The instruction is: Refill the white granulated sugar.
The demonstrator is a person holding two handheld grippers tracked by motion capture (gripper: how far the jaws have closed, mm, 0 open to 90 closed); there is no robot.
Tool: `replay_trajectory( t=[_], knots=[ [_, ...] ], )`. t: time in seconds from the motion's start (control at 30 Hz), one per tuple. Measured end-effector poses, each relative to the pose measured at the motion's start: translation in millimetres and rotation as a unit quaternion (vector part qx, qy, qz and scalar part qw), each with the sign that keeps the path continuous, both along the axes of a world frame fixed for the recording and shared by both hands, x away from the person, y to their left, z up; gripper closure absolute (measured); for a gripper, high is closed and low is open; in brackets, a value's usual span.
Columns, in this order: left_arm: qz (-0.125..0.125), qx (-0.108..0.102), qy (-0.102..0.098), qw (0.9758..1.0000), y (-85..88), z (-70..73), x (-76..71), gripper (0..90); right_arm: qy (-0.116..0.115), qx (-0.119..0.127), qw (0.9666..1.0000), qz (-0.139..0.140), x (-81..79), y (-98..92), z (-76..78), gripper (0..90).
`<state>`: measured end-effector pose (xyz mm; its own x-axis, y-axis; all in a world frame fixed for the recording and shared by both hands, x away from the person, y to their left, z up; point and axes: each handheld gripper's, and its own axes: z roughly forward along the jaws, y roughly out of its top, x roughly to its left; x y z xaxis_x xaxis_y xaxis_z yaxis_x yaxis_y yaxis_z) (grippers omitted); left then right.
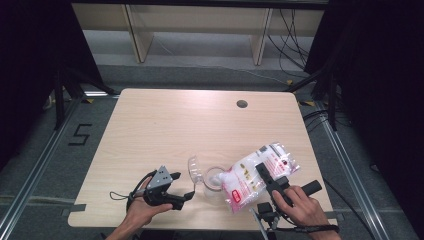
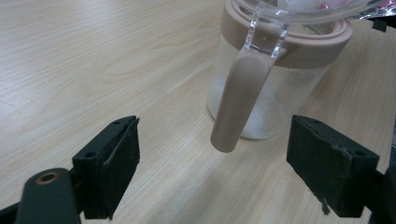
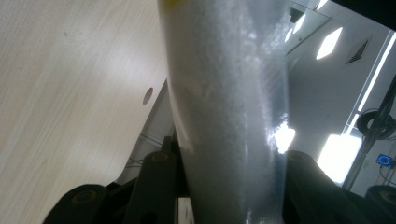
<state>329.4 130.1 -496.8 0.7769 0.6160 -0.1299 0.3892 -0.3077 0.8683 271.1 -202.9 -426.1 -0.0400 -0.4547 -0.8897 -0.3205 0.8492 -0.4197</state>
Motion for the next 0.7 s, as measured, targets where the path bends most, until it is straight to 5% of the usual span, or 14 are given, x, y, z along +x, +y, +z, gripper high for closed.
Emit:
replay_trajectory(
  t=[0.7],
  knots=[
    [-0.005,0.004,-0.006,1.0000,1.0,0.9,0.7,16.9,0.002,-0.003,1.0000,0.003,0.2,-0.1,-0.2,70.8]
  ],
)
